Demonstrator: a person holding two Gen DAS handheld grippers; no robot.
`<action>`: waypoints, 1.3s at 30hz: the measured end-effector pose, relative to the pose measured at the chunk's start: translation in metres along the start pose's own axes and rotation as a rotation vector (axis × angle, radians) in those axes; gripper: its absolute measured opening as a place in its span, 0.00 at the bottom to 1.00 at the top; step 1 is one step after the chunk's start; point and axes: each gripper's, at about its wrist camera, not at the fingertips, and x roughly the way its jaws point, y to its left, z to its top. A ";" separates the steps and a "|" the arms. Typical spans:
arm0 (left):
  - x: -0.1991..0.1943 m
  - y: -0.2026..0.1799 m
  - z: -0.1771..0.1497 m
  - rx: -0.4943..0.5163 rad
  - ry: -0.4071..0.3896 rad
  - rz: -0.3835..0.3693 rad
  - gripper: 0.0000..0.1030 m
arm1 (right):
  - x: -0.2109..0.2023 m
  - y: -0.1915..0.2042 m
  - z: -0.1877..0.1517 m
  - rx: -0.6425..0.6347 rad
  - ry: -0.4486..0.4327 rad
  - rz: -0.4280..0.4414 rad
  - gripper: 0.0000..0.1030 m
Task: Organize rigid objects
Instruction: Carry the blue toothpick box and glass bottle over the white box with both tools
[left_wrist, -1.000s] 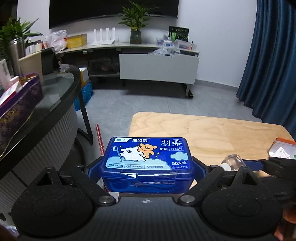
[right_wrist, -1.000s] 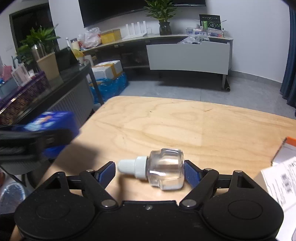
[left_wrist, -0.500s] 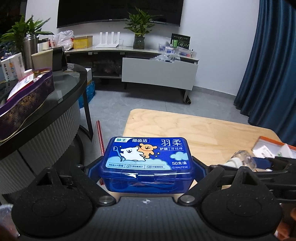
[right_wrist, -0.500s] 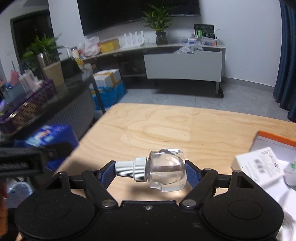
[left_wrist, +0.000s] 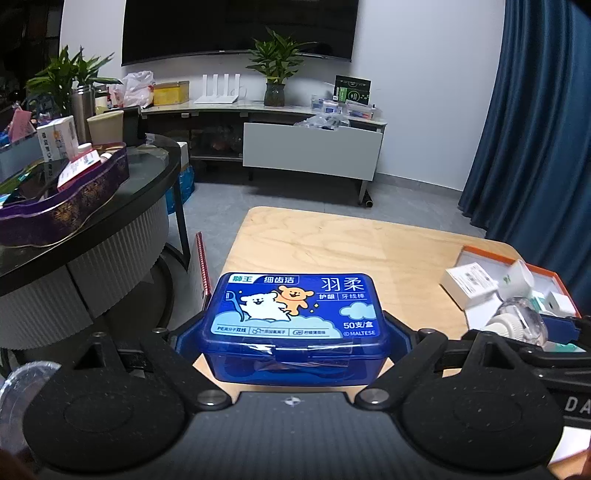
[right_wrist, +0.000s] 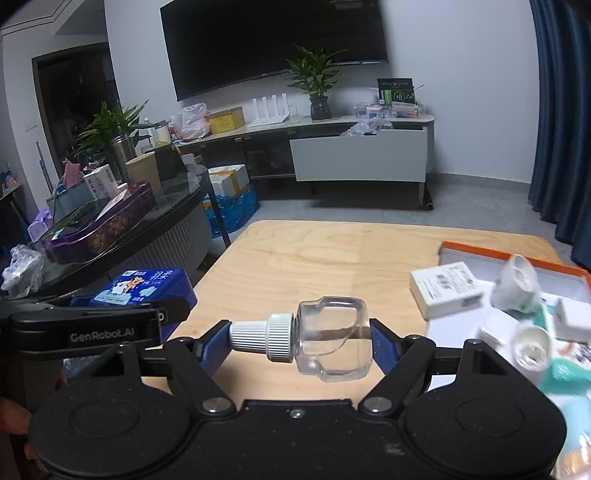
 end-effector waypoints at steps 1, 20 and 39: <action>-0.004 -0.001 -0.003 -0.002 -0.004 0.000 0.92 | -0.007 0.000 -0.002 0.003 -0.005 -0.002 0.90; -0.047 -0.030 -0.028 0.026 -0.045 -0.031 0.92 | -0.078 -0.023 -0.030 0.044 -0.123 -0.039 0.90; -0.066 -0.060 -0.040 0.066 -0.061 -0.103 0.92 | -0.114 -0.044 -0.045 0.077 -0.181 -0.089 0.90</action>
